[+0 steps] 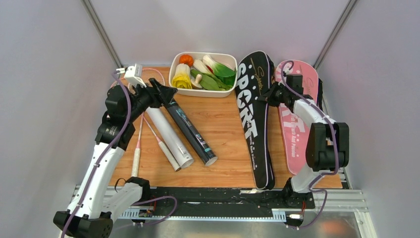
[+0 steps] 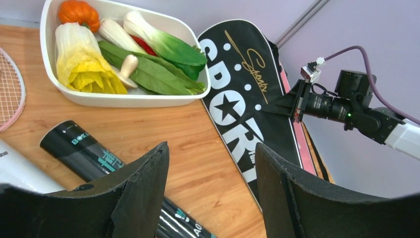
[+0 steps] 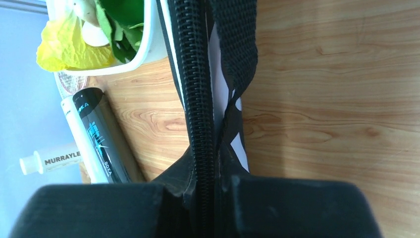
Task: Pack up the badminton gear
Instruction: Place the racket bag at the center of the board.
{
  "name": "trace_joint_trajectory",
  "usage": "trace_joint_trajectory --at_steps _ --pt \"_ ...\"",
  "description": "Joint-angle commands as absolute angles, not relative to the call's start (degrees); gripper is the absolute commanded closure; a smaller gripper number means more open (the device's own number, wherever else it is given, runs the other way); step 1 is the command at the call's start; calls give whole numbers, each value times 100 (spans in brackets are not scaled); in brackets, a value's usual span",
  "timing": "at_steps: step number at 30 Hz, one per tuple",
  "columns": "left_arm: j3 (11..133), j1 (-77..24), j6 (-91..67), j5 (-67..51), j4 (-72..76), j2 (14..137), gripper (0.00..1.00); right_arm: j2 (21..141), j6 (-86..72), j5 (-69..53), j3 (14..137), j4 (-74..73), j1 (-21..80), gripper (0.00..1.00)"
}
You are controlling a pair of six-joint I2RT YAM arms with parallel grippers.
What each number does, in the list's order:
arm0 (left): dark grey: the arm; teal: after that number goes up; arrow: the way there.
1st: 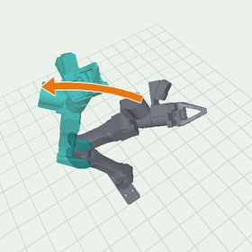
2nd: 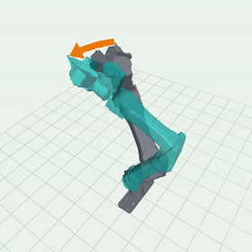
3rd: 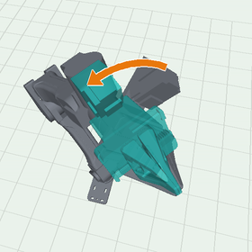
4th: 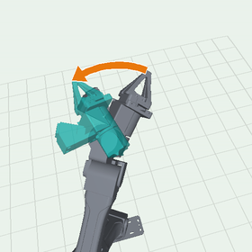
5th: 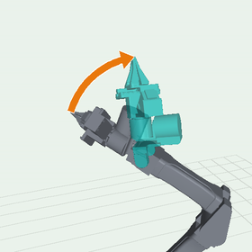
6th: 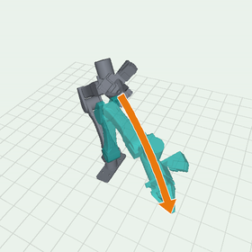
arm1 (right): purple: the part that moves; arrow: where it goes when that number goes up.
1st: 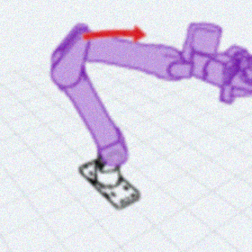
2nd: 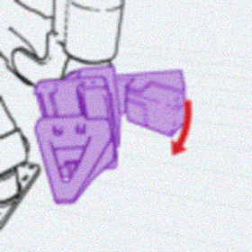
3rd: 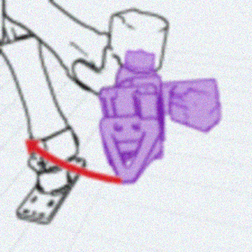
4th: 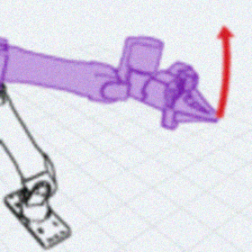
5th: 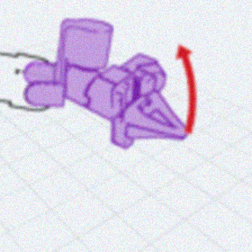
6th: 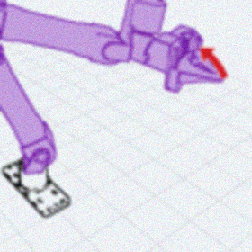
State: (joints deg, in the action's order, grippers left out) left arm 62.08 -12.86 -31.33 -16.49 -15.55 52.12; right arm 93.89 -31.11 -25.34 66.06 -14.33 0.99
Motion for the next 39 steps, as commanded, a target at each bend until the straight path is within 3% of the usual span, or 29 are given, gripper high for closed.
trace_joint_trajectory --at_steps 1,7,18,20,24,28,32,39 --pt "6041 -1292 -2987 -1810 -1400 5159 29 9721 -3579 -3035 6377 -120 -235 100" --pt "5914 -1294 -2993 -1864 -1275 5402 30 10002 -3608 -2858 5850 460 -509 93" --pt "5877 -1292 -3026 -1895 -1165 5550 30 11055 -2585 -3019 6985 -396 -509 89" --pt "5860 -1292 -3031 -1899 -1173 5540 30 11144 -2570 -2982 7087 -483 -500 81" --pt "5840 -1296 -2972 -1833 -1246 5508 30 10973 -2409 -2440 7362 -1115 -521 43" --pt "5783 -1296 -2846 -1682 -1380 5430 29 10382 -2011 -1196 7669 -2045 -611 29" --pt "5638 -1292 -2913 -1715 -1278 5344 29 10240 -1689 -246 7801 -2499 -608 26" --pt "5522 -1294 -2907 -1794 -1324 5244 29 10470 -1098 1029 7834 -3068 -499 34"
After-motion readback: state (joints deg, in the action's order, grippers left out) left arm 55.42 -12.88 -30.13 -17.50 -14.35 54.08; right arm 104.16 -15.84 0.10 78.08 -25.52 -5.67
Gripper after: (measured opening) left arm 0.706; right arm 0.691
